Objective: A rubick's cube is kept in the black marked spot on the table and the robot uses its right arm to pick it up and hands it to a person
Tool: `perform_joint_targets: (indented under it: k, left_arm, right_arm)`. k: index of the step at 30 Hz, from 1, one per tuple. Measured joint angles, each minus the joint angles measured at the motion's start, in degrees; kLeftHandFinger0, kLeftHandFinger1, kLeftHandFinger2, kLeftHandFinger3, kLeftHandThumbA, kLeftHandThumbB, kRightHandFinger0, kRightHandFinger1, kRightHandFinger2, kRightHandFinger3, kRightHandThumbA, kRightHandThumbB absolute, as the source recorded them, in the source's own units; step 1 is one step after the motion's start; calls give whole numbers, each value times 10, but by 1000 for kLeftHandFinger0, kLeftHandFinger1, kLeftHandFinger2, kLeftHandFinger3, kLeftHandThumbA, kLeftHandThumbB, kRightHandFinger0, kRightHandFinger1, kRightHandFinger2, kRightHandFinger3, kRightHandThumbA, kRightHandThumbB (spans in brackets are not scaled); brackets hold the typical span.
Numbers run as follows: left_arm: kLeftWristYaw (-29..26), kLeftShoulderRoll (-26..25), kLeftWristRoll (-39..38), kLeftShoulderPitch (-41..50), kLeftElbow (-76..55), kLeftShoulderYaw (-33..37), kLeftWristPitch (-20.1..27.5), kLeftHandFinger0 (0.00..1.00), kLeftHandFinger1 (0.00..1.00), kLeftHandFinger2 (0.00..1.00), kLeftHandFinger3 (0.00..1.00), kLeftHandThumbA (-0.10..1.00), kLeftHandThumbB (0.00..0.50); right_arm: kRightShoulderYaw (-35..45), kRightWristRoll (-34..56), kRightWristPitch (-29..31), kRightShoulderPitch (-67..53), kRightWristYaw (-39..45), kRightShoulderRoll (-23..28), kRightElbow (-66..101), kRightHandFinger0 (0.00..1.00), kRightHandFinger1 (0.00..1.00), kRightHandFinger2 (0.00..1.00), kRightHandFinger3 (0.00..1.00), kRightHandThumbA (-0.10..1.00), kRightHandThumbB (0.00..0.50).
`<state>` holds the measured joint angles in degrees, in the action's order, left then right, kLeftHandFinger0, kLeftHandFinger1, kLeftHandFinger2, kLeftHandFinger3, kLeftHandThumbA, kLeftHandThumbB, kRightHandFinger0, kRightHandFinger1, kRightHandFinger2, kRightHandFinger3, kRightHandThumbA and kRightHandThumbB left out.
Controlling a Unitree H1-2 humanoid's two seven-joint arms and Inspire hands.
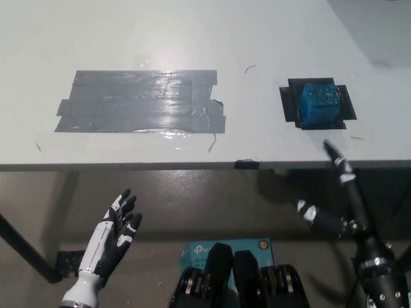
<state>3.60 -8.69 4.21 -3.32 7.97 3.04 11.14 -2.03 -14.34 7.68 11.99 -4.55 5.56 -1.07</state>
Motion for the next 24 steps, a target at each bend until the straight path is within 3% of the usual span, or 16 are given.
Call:
perform_joint_targets:
  k: [3,11,15,21,24]
  left_arm:
    - [0,0,0,0,2,0,2,1000,1000,1000,1000,823,207]
    - [0,0,-1,0,2,0,2,1000,1000,1000,1000,825,211]
    - [0,0,-1,0,2,0,2,1000,1000,1000,1000,824,213]
    - [0,0,-1,0,2,0,2,1000,1000,1000,1000,825,216]
    - [0,0,-1,0,2,0,2,1000,1000,1000,1000,823,217]
  right_arm:
    - [20,-13,-8,38,-15,2,-1,1000,1000,1000,1000,981,339]
    - [53,-37,-43,153,-55,1,-82,1000,1000,1000,1000,974,334]
    - [63,-40,-59,190,-73,1,-124,1000,1000,1000,1000,998,391]
    - [74,-37,-77,235,-92,1,-222,1000,1000,1000,1000,937,373]
    - [75,-35,-83,255,-96,1,-272,1000,1000,1000,1000,968,425]
